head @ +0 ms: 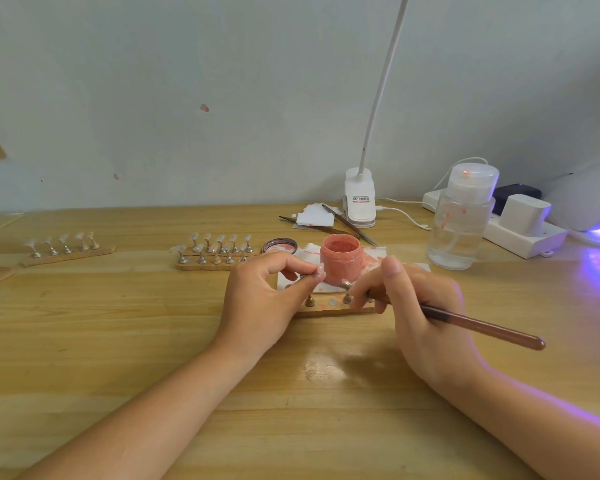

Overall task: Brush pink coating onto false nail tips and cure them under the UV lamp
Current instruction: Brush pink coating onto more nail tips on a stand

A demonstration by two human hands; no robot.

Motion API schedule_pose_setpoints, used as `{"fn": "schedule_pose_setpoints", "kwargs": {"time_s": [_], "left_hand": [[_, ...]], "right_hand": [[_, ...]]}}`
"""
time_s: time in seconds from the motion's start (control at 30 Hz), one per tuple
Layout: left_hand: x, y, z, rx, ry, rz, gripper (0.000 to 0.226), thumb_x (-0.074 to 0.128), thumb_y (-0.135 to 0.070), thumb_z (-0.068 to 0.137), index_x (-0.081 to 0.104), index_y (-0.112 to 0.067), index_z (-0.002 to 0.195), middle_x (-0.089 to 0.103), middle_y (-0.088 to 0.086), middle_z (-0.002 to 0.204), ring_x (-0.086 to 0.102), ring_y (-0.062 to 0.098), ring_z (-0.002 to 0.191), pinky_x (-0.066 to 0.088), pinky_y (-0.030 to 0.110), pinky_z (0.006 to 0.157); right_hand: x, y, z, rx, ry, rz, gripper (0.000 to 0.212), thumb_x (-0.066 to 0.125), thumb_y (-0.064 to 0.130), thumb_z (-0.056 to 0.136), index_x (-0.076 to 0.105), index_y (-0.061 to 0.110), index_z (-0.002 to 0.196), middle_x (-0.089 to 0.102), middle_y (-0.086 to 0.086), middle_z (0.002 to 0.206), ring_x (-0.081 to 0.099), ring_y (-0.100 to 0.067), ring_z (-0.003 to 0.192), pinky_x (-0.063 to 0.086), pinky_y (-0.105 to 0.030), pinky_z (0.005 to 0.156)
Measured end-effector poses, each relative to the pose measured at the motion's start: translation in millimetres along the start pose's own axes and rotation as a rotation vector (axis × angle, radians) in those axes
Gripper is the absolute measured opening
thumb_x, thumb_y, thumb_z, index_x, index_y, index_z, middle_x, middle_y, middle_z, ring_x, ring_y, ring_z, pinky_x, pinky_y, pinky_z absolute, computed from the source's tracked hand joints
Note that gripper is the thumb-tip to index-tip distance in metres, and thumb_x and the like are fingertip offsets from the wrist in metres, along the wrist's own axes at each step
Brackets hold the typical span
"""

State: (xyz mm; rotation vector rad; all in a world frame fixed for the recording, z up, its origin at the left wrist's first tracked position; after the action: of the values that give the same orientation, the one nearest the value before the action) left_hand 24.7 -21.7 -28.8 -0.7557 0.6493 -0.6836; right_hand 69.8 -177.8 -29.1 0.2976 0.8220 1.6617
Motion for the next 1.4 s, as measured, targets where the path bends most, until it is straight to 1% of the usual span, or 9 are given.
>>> {"fn": "schedule_pose_setpoints", "kwargs": {"time_s": [0.07, 0.17, 0.23, 0.33, 0.47, 0.67, 0.8, 0.97, 1.4], "left_hand": [[0.1, -1.4, -0.2, 0.006, 0.012, -0.026, 0.017, 0.075, -0.013, 0.07, 0.068, -0.027, 0.067, 0.063, -0.02, 0.06, 0.057, -0.003, 0.065, 0.047, 0.016, 0.064], [0.1, -4.4, -0.6, 0.081, -0.002, -0.043, 0.015, 0.073, -0.007, 0.07, 0.071, -0.021, 0.074, 0.066, -0.018, 0.07, 0.061, -0.008, 0.075, 0.042, 0.004, 0.071], [0.7, -4.0, -0.6, 0.086, -0.009, -0.037, 0.016, 0.073, -0.005, 0.07, 0.072, -0.017, 0.081, 0.064, -0.014, 0.08, 0.059, -0.009, 0.077, 0.04, 0.002, 0.072], [2.1, -1.7, 0.1, 0.053, 0.015, -0.043, 0.012, 0.071, -0.006, 0.073, 0.073, -0.013, 0.082, 0.061, -0.011, 0.074, 0.056, -0.006, 0.074, 0.038, 0.004, 0.071], [2.6, -0.9, -0.4, 0.028, 0.038, -0.026, 0.011, 0.07, -0.006, 0.076, 0.074, -0.011, 0.085, 0.061, -0.01, 0.076, 0.055, -0.004, 0.076, 0.038, 0.006, 0.072], [2.6, -2.1, -1.0, 0.041, 0.026, 0.019, 0.022, 0.07, -0.001, 0.075, 0.07, -0.019, 0.088, 0.058, -0.013, 0.079, 0.052, -0.011, 0.08, 0.035, 0.002, 0.073], [2.5, -1.3, -0.9, 0.032, 0.029, 0.029, 0.02, 0.071, -0.003, 0.075, 0.071, -0.02, 0.087, 0.058, -0.012, 0.079, 0.052, -0.008, 0.079, 0.038, 0.005, 0.072], [2.1, -0.9, -1.1, 0.027, 0.017, 0.029, 0.023, 0.072, -0.004, 0.074, 0.07, -0.024, 0.084, 0.058, -0.014, 0.078, 0.052, -0.012, 0.08, 0.036, 0.002, 0.072], [1.6, -2.8, -2.0, 0.016, 0.01, 0.025, 0.022, 0.073, -0.003, 0.073, 0.071, -0.023, 0.083, 0.058, -0.016, 0.079, 0.052, -0.015, 0.081, 0.035, 0.0, 0.073]], "right_hand": [[-1.6, 0.5, 1.5, 0.01, -0.037, 0.018, 0.041, 0.038, 0.028, 0.095, 0.065, 0.012, 0.068, 0.063, 0.008, 0.067, 0.058, -0.001, 0.067, 0.04, -0.014, 0.066], [-1.4, 3.8, 3.1, -0.028, -0.043, -0.039, 0.039, 0.033, 0.027, 0.093, 0.063, 0.016, 0.071, 0.058, 0.022, 0.072, 0.057, 0.005, 0.074, 0.037, -0.009, 0.069], [-1.4, 3.1, 2.7, -0.028, -0.026, -0.049, 0.041, 0.032, 0.029, 0.092, 0.064, 0.015, 0.07, 0.058, 0.02, 0.071, 0.056, 0.002, 0.072, 0.038, -0.012, 0.068], [-0.6, 1.0, 1.7, -0.017, -0.007, -0.079, 0.043, 0.032, 0.032, 0.092, 0.064, 0.013, 0.07, 0.06, 0.012, 0.068, 0.055, -0.006, 0.067, 0.041, -0.021, 0.065], [2.4, 0.9, 3.6, -0.038, 0.01, -0.159, 0.038, 0.036, 0.034, 0.092, 0.065, 0.018, 0.074, 0.063, 0.015, 0.075, 0.057, -0.003, 0.072, 0.043, -0.018, 0.067], [0.5, -0.7, 1.0, -0.022, 0.023, -0.063, 0.045, 0.034, 0.033, 0.092, 0.065, 0.016, 0.064, 0.062, 0.006, 0.063, 0.056, -0.006, 0.064, 0.041, -0.024, 0.065], [2.6, -1.0, 3.0, -0.017, 0.024, -0.152, 0.042, 0.035, 0.034, 0.092, 0.068, 0.016, 0.073, 0.062, 0.013, 0.07, 0.055, -0.002, 0.068, 0.039, -0.017, 0.068], [1.0, -0.8, 1.4, -0.031, -0.004, -0.087, 0.047, 0.034, 0.033, 0.092, 0.067, 0.012, 0.065, 0.062, 0.008, 0.064, 0.056, -0.008, 0.065, 0.044, -0.029, 0.063], [2.8, -1.4, 2.0, -0.007, 0.022, -0.104, 0.042, 0.035, 0.036, 0.092, 0.066, 0.021, 0.067, 0.063, 0.013, 0.066, 0.057, -0.001, 0.067, 0.042, -0.019, 0.066]]}}
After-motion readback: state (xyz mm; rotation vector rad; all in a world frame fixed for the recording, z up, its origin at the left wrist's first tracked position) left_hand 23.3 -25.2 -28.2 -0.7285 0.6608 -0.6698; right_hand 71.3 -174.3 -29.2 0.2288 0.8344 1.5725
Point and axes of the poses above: each hand's wrist, its own z-axis towards the middle knuckle, its own x-axis out of the palm, y = z × x, the point moved 2 cm from there along z, towards the middle knuckle
